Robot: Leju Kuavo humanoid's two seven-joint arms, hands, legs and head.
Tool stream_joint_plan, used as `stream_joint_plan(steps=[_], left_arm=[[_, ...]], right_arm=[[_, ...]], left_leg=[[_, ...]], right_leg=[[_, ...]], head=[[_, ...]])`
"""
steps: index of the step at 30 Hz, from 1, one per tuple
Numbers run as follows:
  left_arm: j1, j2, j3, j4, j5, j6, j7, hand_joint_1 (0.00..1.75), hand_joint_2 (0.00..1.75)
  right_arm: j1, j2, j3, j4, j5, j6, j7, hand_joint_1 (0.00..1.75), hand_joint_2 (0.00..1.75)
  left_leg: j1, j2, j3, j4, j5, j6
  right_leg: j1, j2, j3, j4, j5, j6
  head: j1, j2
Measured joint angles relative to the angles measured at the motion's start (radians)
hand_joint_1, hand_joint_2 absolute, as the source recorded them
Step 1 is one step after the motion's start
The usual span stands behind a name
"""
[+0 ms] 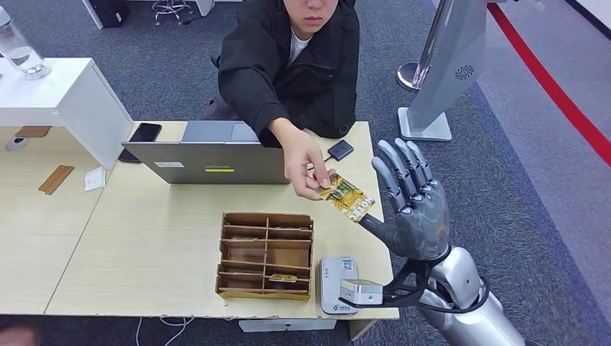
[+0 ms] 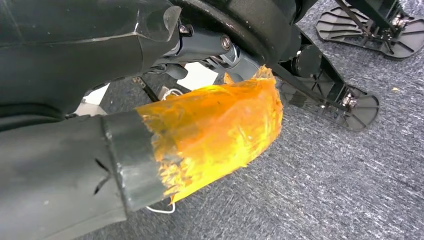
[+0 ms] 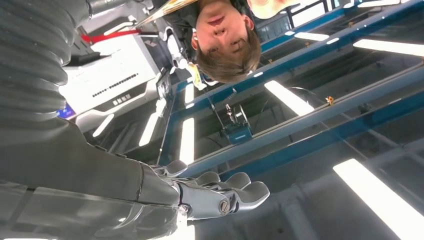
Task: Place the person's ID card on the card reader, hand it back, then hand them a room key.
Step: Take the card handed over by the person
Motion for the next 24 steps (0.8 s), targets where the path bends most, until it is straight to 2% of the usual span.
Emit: stream_joint_plan(steps=[7,19,24], left_arm=[[-0.041,0.026,-0.022,0.000,-0.002,0.022,-0.072,0.00,0.00],[-0.052,0.037,-0.031,0.000,-0.002,0.024,-0.077,0.00,0.00],[-0.071,0.030,-0.031,0.000,0.025,0.007,-0.112,0.00,0.00]], right_arm=[[-0.069,-0.006,0.020,0.060,0.013,-0.002,0.015,0.00,1.75],[-0.083,-0.009,0.034,0.094,0.010,-0.002,0.014,0.00,1.75],[-0.113,-0.015,0.046,0.103,-0.068,-0.003,-0.022,0.00,1.75]], left_leg=[[0.000,0.000,0.000,0.000,0.001,0.000],[0.000,0.000,0.000,0.000,0.001,0.000],[0.000,0.000,0.000,0.000,0.001,0.000]], right_leg=[[0.000,0.000,0.000,0.000,0.000,0.000],[0.000,0.000,0.000,0.000,0.000,0.000],[0.000,0.000,0.000,0.000,0.001,0.000]], head=[[0.000,0.000],[0.000,0.000],[0.000,0.000]])
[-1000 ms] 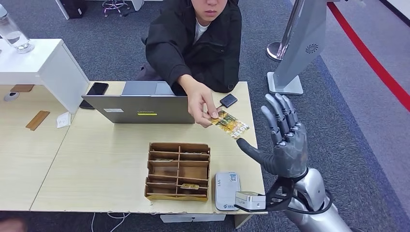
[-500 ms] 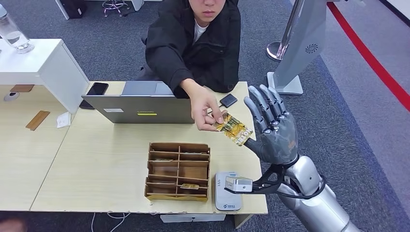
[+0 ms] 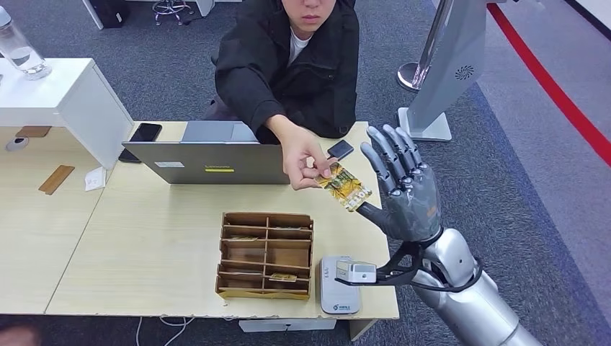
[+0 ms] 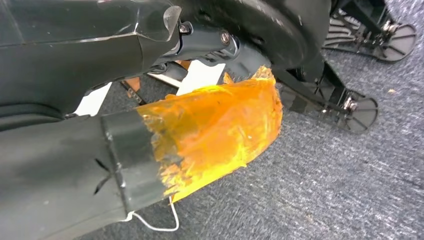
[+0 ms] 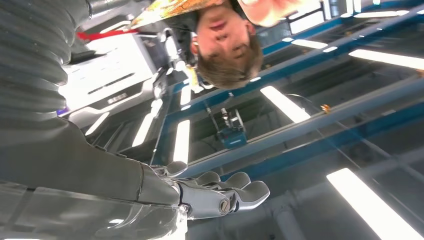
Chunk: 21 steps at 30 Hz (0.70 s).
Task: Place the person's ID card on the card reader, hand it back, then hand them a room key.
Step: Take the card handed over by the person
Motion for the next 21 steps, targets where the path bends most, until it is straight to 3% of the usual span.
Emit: stream_joint_plan(steps=[6,9,14,21], left_arm=[[-0.042,0.001,0.001,0.001,0.055,-0.055,0.007,0.00,0.00],[-0.047,-0.001,0.018,0.003,0.115,-0.134,0.041,0.00,0.00],[-0.043,-0.005,0.122,0.011,0.278,-0.305,0.115,0.00,0.00],[-0.002,-0.013,0.261,0.011,0.383,-0.396,0.128,0.00,0.00]], right_arm=[[-0.102,-0.002,0.033,0.042,-0.119,0.008,-0.055,0.00,1.75],[-0.144,-0.002,0.054,0.063,-0.151,0.012,-0.059,0.00,1.75],[-0.184,0.001,0.081,0.078,-0.165,0.018,-0.051,0.00,1.75],[-0.148,0.003,0.078,0.076,-0.050,0.014,0.003,0.00,1.75]], left_leg=[[0.000,0.000,0.000,0.000,0.002,0.000],[0.000,0.000,0.000,0.000,0.002,0.000],[0.000,0.000,-0.001,0.000,0.002,0.000],[0.000,0.000,-0.001,0.000,0.001,0.001]], right_leg=[[0.000,0.000,0.000,0.000,0.001,-0.001],[0.000,0.000,0.000,0.001,0.001,-0.001],[0.000,0.000,0.000,0.001,0.001,-0.001],[0.000,0.000,-0.001,0.000,0.001,-0.001]], head=[[0.000,0.000],[0.000,0.000],[0.000,0.000],[0.000,0.000]])
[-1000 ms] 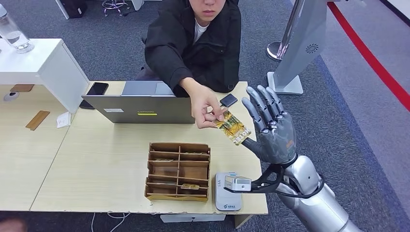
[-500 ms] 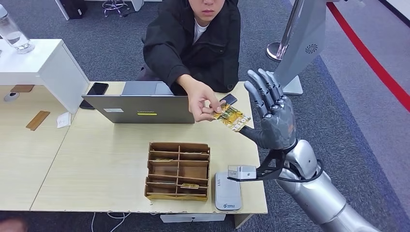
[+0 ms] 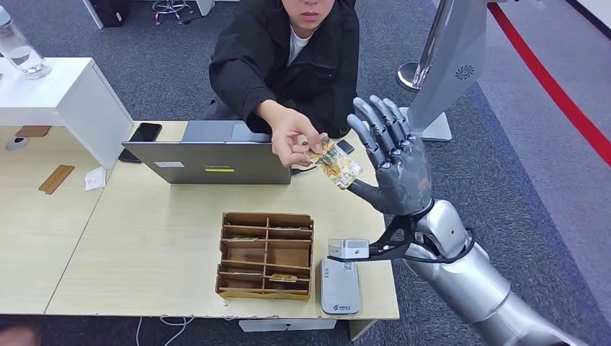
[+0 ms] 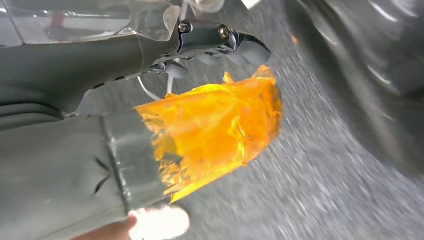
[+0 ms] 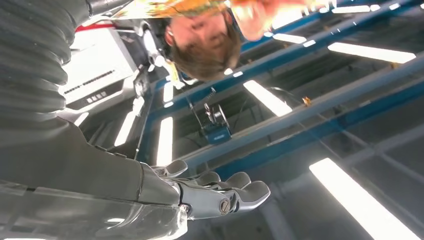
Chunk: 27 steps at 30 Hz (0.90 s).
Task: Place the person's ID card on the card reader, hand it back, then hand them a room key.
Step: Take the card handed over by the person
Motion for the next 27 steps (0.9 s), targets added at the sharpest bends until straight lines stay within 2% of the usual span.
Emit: stream_joint_plan(steps=[4,11,27], left_arm=[[0.033,-0.004,0.049,0.000,0.023,-0.014,0.018,0.00,0.00],[0.078,-0.004,0.093,0.000,0.044,0.051,0.077,0.00,0.00],[0.099,-0.039,0.146,0.000,0.106,0.044,0.181,0.00,0.00]], right_arm=[[0.032,0.000,-0.021,-0.005,0.012,-0.002,-0.006,0.00,1.75],[0.075,0.003,-0.026,-0.041,0.060,0.001,0.014,0.00,1.75],[0.149,0.015,-0.062,-0.108,0.137,0.001,0.077,0.00,1.75]], left_leg=[[0.000,0.000,-0.001,0.000,0.000,0.000],[0.000,0.000,-0.001,0.000,0.000,0.000],[-0.005,-0.003,-0.001,0.000,0.000,0.002]], right_leg=[[0.000,0.000,-0.001,0.000,0.000,0.000],[0.000,0.000,-0.001,0.000,0.000,0.000],[-0.007,-0.001,-0.001,0.000,-0.001,0.002]], head=[[0.000,0.000],[0.000,0.000],[-0.002,0.000]])
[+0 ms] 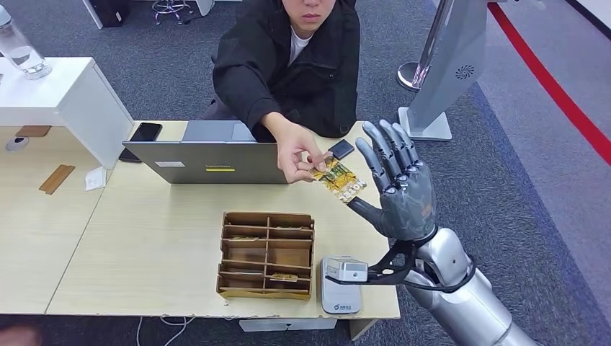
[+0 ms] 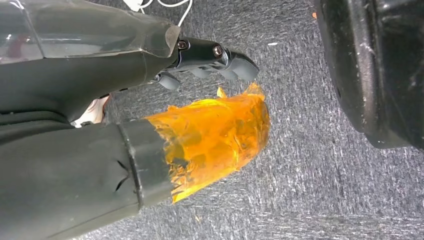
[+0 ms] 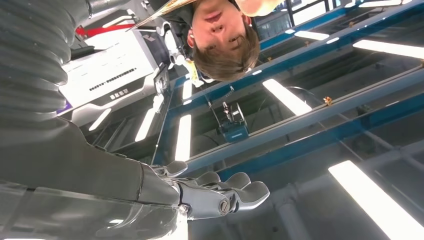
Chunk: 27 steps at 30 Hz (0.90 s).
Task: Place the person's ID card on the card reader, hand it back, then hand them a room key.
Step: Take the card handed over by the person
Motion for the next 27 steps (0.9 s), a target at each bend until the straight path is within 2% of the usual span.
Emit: stream_joint_plan(steps=[12,13,16,17,19,27], left_arm=[[0.003,-0.006,0.003,0.000,-0.002,0.002,0.005,0.00,0.00],[0.003,-0.006,0.003,0.000,-0.005,0.002,0.005,0.00,0.00],[0.003,-0.007,0.003,0.000,-0.020,0.002,0.005,0.00,0.00],[0.002,-0.008,0.003,0.000,-0.024,0.002,0.005,0.00,0.00],[0.002,-0.010,0.003,0.000,-0.030,0.002,0.005,0.00,0.00],[-0.003,-0.012,0.003,0.000,-0.052,0.004,0.005,0.00,0.00]], right_arm=[[0.071,0.001,-0.037,-0.060,0.023,-0.002,0.019,0.00,1.75],[0.073,0.001,-0.038,-0.062,0.025,-0.003,0.019,0.24,1.75],[0.086,0.001,-0.047,-0.068,0.035,-0.004,0.019,1.48,1.75],[0.092,0.000,-0.051,-0.070,0.037,-0.004,0.019,1.68,1.75],[0.103,-0.002,-0.058,-0.073,0.038,-0.005,0.019,1.74,1.75],[0.137,-0.014,-0.079,-0.085,0.045,-0.008,0.018,1.75,1.75]], left_leg=[[-0.007,-0.002,0.000,0.000,0.000,0.005],[-0.007,-0.002,0.000,0.000,0.000,0.005],[-0.008,-0.002,0.000,0.000,0.000,0.006],[-0.008,-0.002,0.000,0.000,0.000,0.007],[-0.009,-0.003,0.000,0.000,0.000,0.007],[-0.011,-0.003,-0.001,0.000,0.000,0.008]], right_leg=[[-0.007,-0.002,0.000,0.000,-0.001,0.004],[-0.007,-0.002,0.000,0.000,-0.001,0.004],[-0.008,-0.002,0.001,0.000,0.000,0.006],[-0.008,-0.002,0.001,0.000,0.000,0.007],[-0.009,-0.002,0.001,0.000,-0.001,0.008],[-0.011,-0.002,0.001,0.000,-0.001,0.009]], head=[[0.000,0.000],[0.000,0.000],[0.000,0.000],[0.000,0.000],[0.000,0.000],[0.000,0.000]])
